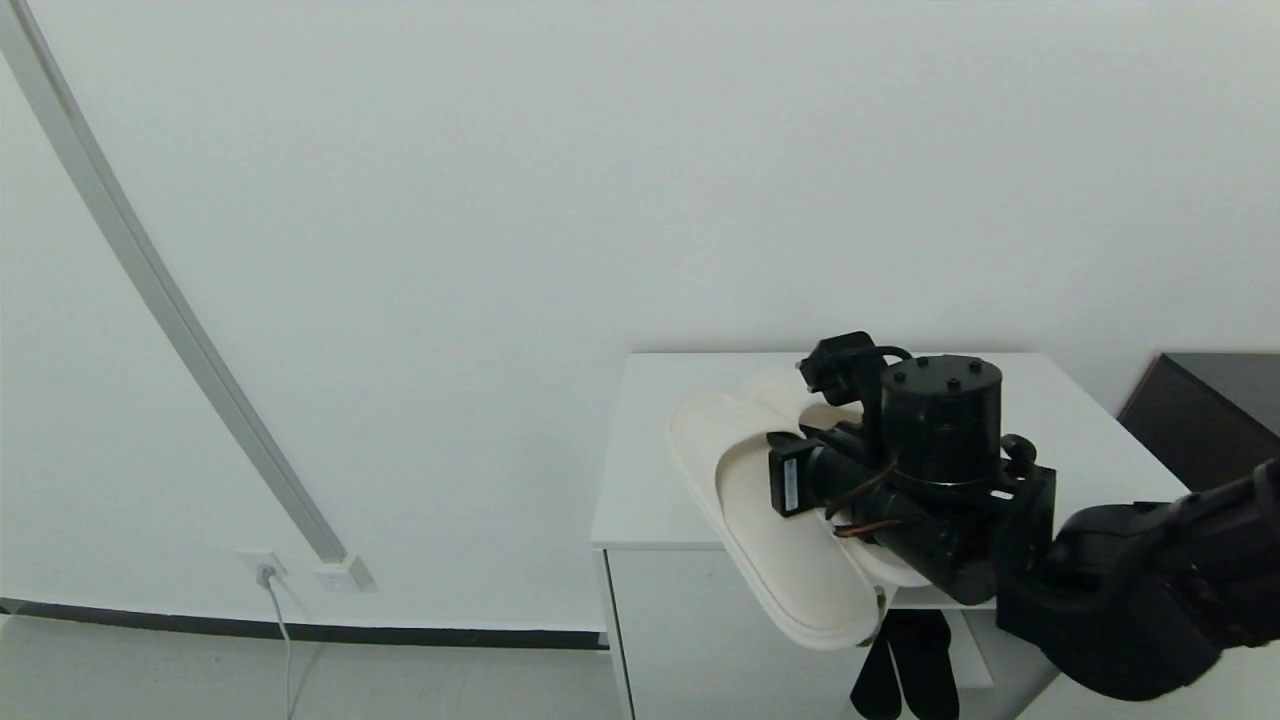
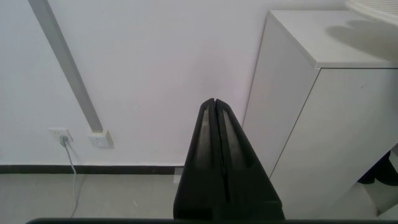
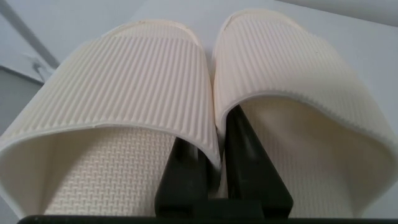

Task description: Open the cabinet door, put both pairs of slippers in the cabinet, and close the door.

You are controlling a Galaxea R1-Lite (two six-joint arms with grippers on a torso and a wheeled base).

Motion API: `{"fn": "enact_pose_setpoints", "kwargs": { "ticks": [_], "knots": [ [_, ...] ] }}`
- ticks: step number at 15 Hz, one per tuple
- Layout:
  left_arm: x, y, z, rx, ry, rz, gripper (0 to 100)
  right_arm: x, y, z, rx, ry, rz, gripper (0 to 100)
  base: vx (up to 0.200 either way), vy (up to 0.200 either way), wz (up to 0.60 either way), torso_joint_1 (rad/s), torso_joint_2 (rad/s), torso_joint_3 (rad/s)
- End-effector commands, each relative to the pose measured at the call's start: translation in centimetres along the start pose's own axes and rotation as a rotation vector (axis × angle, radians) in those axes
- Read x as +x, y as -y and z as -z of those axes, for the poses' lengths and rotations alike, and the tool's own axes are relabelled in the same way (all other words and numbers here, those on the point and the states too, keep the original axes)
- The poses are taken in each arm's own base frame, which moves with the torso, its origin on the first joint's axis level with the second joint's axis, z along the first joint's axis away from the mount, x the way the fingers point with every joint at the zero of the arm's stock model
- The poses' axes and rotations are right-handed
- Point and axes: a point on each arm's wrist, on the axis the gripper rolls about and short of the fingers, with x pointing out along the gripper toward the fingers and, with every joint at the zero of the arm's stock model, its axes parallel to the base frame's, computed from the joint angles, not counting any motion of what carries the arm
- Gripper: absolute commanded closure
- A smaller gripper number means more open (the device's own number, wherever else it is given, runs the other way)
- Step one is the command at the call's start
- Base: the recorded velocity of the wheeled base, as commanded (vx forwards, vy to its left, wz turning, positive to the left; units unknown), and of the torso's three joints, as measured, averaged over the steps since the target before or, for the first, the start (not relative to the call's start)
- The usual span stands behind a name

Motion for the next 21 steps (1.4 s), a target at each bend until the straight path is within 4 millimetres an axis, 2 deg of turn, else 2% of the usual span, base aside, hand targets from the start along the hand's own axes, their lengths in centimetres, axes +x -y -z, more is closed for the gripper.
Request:
{"fn": "enact_pose_setpoints", "kwargs": {
  "ticks": [1, 3, 6, 17, 21],
  "knots": [
    [0.0, 0.0, 0.0, 0.000, -0.001, 0.000, 100, -3.0, 0.6, -0.8, 0.008, 0.023, -0.047, 100, 0.000, 0.000, 0.00, 0.000, 0.00, 0.000],
    [0.0, 0.0, 0.0, 0.000, 0.001, 0.000, 100, -5.1, 1.0, -0.3, 0.004, 0.006, -0.109, 100, 0.000, 0.000, 0.00, 0.000, 0.00, 0.000],
    [0.0, 0.0, 0.0, 0.001, 0.001, 0.001, 100, -6.9, 1.0, 0.9, -0.007, -0.028, -0.133, 100, 0.000, 0.000, 0.00, 0.000, 0.00, 0.000],
    [0.0, 0.0, 0.0, 0.000, -0.001, 0.003, 100, -7.2, 1.0, 1.2, -0.014, -0.033, -0.132, 100, 0.000, 0.000, 0.00, 0.000, 0.00, 0.000],
    [0.0, 0.0, 0.0, -0.005, -0.001, 0.003, 100, -7.1, 1.0, 1.3, -0.014, -0.039, -0.132, 100, -0.200, 0.000, 0.00, 0.007, 0.00, 0.000]
  ]
}}
